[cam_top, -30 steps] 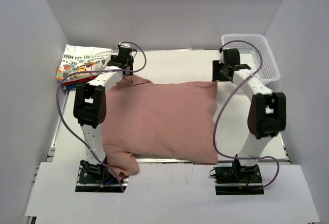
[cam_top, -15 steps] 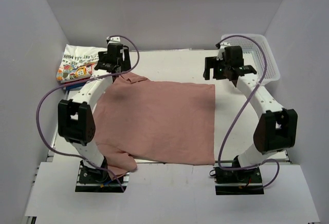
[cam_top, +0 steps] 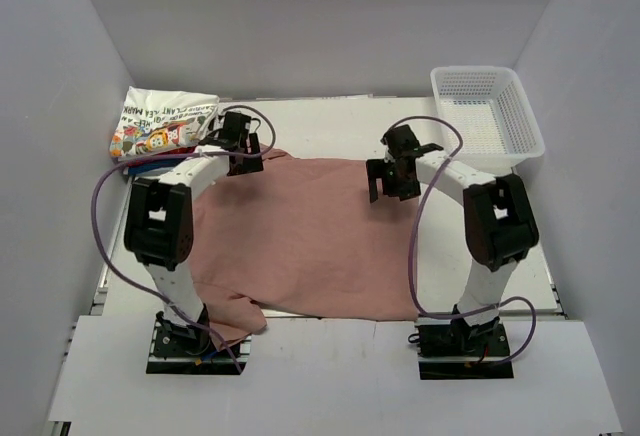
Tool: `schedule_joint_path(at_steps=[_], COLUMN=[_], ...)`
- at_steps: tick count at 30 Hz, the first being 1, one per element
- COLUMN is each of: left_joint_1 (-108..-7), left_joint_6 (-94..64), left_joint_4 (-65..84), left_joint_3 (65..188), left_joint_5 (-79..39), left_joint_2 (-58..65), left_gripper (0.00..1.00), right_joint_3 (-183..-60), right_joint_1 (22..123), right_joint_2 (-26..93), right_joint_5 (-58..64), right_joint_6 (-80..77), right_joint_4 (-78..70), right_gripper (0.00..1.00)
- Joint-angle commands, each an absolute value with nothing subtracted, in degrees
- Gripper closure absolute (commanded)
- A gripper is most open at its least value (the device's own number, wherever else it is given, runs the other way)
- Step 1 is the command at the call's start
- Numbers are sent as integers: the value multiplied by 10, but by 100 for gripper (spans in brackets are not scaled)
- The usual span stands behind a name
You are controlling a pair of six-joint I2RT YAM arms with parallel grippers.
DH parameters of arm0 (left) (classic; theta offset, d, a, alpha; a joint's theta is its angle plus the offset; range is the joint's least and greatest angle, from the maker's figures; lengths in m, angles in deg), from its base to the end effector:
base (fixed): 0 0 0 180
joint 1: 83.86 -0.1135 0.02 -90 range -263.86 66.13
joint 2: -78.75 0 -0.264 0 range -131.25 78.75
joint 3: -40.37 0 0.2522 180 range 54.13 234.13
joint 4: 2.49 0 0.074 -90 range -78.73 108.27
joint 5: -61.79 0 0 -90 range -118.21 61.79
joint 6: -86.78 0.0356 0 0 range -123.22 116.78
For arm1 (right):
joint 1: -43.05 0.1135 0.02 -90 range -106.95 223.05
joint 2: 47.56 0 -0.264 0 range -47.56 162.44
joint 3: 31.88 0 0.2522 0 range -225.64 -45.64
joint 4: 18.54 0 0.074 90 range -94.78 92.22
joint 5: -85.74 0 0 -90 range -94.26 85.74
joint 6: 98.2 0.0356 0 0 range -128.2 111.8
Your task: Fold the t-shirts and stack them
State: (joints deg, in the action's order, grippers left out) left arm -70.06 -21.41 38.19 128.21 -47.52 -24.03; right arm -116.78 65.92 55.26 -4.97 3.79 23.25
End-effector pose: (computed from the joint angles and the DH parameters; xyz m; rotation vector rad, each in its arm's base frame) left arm 0.3746 -0.0799 0.2171 -0.2245 2.4634 0.1934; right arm 0.3446 0.1449 0.1987 -0.2446 2.6152 0.1974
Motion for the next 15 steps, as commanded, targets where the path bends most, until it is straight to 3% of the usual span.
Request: schedule_joint_path(at_steps=[1,10,15], left_joint_1=[-695,-695,-695], left_joint_6=[-225,-225,-219], left_joint_4=[391,436,451], left_joint_3=[1328,1460,1588], left_joint_5=[-461,-418,-362], left_joint_2=[-283,-441,-526], left_gripper=[0,0,0], right_joint_3=[-1214,-1319,-1449], right_joint_1=[655,622,586], right_joint_2=[590,723,822], right_joint_5=[-82,-159,-152], right_joint_6=[74,91,88], right_joint_4=[252,318,355], right_gripper=[10,10,10])
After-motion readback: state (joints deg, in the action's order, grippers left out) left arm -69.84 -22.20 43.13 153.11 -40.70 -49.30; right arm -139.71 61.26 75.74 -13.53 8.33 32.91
